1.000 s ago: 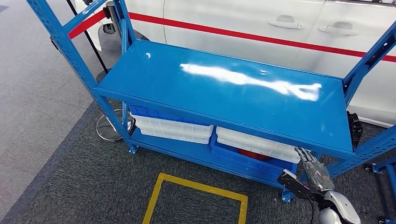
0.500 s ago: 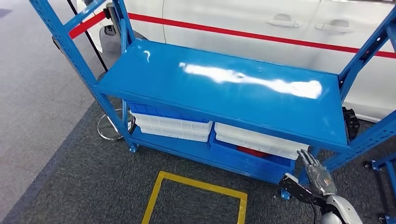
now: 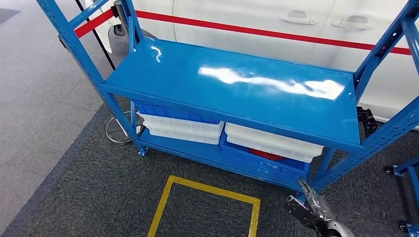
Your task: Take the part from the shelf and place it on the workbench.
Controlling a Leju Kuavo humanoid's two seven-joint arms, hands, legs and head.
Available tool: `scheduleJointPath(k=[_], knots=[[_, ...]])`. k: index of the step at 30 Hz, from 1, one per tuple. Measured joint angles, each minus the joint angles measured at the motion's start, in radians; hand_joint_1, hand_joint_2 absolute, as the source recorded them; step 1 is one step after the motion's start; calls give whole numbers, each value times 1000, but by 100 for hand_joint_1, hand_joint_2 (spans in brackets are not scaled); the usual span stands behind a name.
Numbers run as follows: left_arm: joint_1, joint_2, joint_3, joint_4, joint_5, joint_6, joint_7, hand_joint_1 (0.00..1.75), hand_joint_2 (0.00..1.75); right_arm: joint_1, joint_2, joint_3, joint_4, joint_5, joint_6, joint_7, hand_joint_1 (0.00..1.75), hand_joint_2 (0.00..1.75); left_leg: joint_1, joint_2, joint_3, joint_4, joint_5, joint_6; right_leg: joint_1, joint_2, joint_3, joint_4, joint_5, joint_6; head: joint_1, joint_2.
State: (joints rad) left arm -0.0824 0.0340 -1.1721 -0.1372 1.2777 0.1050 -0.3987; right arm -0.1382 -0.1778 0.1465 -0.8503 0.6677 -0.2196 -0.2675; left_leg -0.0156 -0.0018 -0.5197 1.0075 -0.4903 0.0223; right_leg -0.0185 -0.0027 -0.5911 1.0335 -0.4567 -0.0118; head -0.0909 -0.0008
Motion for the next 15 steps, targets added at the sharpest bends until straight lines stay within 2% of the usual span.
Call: scheduleJointPath(k=[2, 4, 5, 7, 8, 9, 10, 12, 13, 15], knots=[[-5, -2, -11, 0, -10, 16, 19, 0, 0, -27, 49, -1, 151, -46, -6, 29, 0, 87, -1, 1, 4, -19, 14, 7, -2, -1, 3, -5, 5, 11, 0, 0], [-10, -7, -23, 0, -18, 30, 39, 0, 0, -36, 87, -9, 275, -86, -2, 90, 0, 175, 5, 1, 14, -48, 32, 15, -1, 0, -7, 19, -17, 19, 0, 0], [-12, -9, -28, 0, -20, 36, 48, 0, 0, -38, 101, -17, 330, -105, 3, 128, 0, 175, 9, 1, 17, -58, 40, 18, -2, 1, -25, 60, -45, 21, 0, 0], [-12, -12, -37, 0, -20, 46, 65, 0, 0, -32, 123, -40, 421, -141, 20, 211, 0, 175, 8, 1, 11, -57, 43, 21, -4, 3, -81, 180, -110, 28, 1, 0], [-12, -13, -40, 0, -20, 52, 73, 0, 0, -24, 132, -55, 457, -161, 28, 259, 0, 175, 9, 1, 7, -53, 42, 20, -5, 3, -102, 226, -125, 31, 1, 0], [-11, -14, -44, 0, -19, 61, 80, 0, 0, -12, 140, -72, 488, -182, 34, 303, 0, 175, 10, 1, 3, -47, 41, 18, -7, 2, -107, 242, -123, 35, 0, 0], [-10, -15, -47, 0, -19, 70, 87, 0, 0, 0, 147, -89, 513, -201, 37, 339, 0, 175, 11, 0, -1, -39, 37, 14, -9, 2, -93, 218, -102, 38, 0, 0], [-9, -18, -53, 0, -17, 87, 101, 0, 0, 24, 159, -127, 554, -240, 40, 396, 0, 175, 15, -1, -8, -19, 26, 3, -14, 1, -30, 102, -48, 42, 0, 0], [-10, -18, -54, 0, -15, 94, 108, 0, 0, 34, 165, -147, 570, -260, 39, 419, 0, 175, 14, 0, -13, -5, 18, -4, -13, 2, -5, 52, -32, 38, 0, 0], [-10, -18, -55, 0, -3, 107, 122, 0, 0, 57, 181, -185, 596, -295, 39, 462, 0, 175, 12, 0, -19, 11, 6, -18, -9, 6, 12, 20, -31, 23, 0, 0]])
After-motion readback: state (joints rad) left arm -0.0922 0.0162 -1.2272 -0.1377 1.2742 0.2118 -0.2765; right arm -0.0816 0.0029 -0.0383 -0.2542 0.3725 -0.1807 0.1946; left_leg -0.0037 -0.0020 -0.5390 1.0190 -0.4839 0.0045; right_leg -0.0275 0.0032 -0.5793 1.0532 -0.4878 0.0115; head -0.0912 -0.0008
